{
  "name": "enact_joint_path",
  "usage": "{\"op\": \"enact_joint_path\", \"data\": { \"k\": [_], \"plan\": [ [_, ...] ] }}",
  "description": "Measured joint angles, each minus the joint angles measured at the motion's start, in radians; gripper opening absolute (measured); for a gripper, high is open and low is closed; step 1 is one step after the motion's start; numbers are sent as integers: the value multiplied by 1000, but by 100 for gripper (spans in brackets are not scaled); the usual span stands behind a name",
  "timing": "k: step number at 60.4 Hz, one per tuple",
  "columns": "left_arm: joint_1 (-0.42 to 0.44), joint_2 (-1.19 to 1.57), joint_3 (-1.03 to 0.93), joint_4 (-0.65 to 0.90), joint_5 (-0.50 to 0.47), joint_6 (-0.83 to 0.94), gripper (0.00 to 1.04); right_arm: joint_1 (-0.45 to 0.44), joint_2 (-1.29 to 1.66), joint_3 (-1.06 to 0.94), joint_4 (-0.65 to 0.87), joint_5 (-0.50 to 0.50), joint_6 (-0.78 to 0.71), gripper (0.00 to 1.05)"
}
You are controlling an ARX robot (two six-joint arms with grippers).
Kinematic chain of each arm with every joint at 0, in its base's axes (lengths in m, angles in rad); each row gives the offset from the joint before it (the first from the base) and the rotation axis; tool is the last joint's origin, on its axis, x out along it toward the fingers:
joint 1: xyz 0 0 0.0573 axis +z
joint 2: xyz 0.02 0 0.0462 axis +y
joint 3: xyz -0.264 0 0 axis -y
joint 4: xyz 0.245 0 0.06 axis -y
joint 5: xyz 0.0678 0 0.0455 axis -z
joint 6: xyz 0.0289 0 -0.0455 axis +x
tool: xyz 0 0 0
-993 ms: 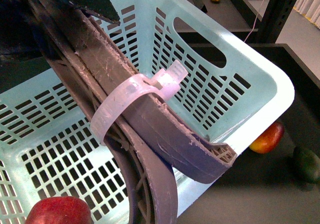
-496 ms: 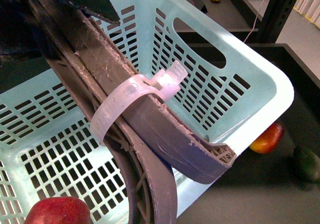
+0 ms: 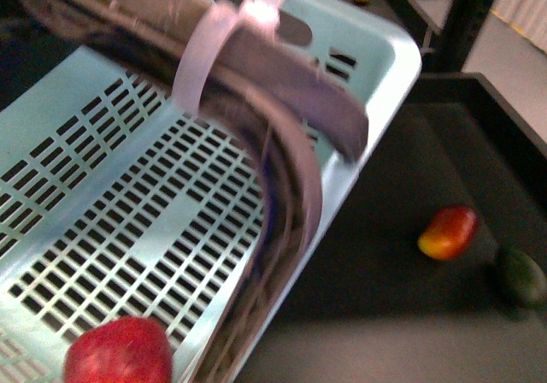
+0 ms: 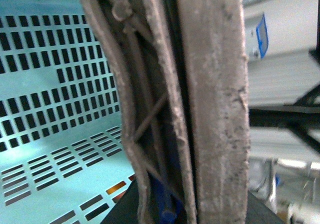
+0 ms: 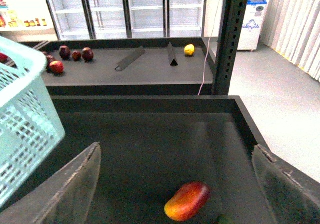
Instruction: Pick apple with right arm and hold basket with left
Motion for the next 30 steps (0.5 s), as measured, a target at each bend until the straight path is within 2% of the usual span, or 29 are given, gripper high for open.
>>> {"op": "enact_joint_path", "data": {
  "k": [2,15,30],
  "plan": [
    [40,0,-2,2,0,-49,16,0,0,0,0,1,0,97],
    [249,61,-46,10,59,-182,16,0,0,0,0,0,0,96],
    [341,134,-101,13,109,-169,16,0,0,0,0,0,0,96]
  ]
}}
